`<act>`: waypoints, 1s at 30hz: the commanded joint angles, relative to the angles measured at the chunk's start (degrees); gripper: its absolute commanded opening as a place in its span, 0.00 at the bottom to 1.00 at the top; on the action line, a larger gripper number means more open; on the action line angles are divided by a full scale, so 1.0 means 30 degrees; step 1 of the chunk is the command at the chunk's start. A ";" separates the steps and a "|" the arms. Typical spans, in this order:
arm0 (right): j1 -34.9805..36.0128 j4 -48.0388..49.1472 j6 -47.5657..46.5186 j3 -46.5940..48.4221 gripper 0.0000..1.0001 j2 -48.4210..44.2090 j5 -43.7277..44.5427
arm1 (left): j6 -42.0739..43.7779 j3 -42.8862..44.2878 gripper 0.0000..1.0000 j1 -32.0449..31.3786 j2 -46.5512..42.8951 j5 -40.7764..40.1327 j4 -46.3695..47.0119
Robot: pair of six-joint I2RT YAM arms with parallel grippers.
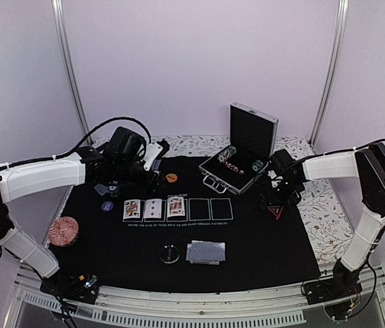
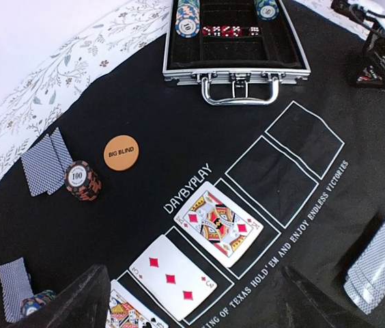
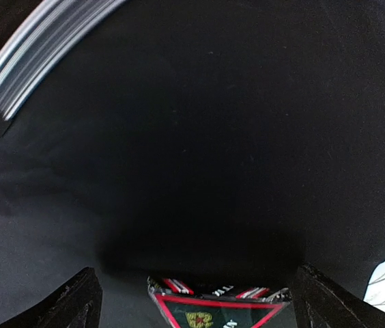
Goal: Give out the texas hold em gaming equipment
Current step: Pick up the all-in button from the poker table mat.
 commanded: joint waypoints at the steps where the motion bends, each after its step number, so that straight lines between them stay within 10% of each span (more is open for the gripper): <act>1: -0.0114 0.1584 0.2992 -0.0037 1.00 0.0047 0.1090 | -0.0284 -0.0092 0.85 -0.0039 0.0226 0.0088 -0.0277; 9: 0.0583 0.1258 0.6093 -0.1376 0.95 -0.1456 0.4456 | 0.0158 -0.0181 0.84 -0.0028 0.0107 0.0456 -0.0516; 30: 0.1640 0.1104 0.7204 -0.1342 0.97 -0.0052 0.2276 | 0.1149 -0.0287 0.86 0.0034 -0.0707 0.0677 -0.1624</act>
